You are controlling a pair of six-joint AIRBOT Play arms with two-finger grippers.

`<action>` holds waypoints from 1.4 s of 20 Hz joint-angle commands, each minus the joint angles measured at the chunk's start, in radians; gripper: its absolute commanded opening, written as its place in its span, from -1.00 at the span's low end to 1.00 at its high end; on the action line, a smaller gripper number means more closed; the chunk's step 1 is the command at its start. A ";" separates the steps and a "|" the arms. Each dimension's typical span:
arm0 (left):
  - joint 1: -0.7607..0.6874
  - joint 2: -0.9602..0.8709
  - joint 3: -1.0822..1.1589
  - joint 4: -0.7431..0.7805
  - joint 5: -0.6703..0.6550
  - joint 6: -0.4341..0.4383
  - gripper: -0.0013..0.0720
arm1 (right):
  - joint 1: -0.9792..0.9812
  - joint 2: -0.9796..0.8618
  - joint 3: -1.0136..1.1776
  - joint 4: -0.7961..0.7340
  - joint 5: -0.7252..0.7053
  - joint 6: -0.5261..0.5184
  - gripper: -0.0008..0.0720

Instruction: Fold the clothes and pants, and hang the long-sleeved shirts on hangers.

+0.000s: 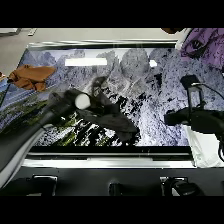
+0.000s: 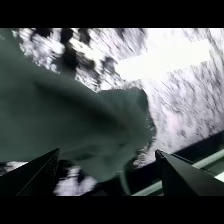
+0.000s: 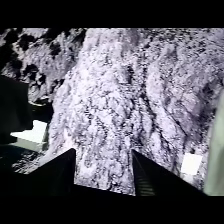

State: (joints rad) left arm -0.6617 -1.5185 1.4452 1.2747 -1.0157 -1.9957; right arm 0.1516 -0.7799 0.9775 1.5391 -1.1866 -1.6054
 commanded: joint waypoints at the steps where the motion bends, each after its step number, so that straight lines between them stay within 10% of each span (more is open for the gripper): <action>1: 0.171 0.098 0.027 0.088 -0.212 0.090 0.99 | 0.000 -0.019 -0.020 -0.274 0.051 0.226 0.19; 5: 0.398 0.232 0.027 0.216 -0.331 0.157 0.99 | -0.164 -0.217 -0.076 0.191 0.145 0.229 0.39; 9: 0.546 0.247 0.027 0.219 -0.332 0.157 0.99 | -0.250 -0.522 -0.080 0.832 0.033 -0.193 0.68; 16: 0.643 0.241 0.026 0.219 -0.346 0.155 0.98 | -0.078 -0.664 -0.080 0.885 0.089 -0.267 0.65; 19: 0.669 0.241 0.000 0.226 -0.380 0.157 0.98 | -0.040 -0.680 -0.080 0.882 0.087 -0.267 0.13; 21: 0.750 0.242 -0.071 0.186 -0.363 0.197 0.99 | -0.044 -0.676 -0.079 0.849 0.087 -0.267 -0.77; 28: 1.147 0.218 -0.440 -0.326 -0.068 0.476 0.99 | -0.044 -0.616 -0.079 0.767 0.090 -0.267 -0.89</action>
State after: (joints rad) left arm 0.3542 -1.2850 1.1236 1.1427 -1.2003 -1.6337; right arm 0.1055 -1.4242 0.8978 2.3375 -1.1030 -1.8706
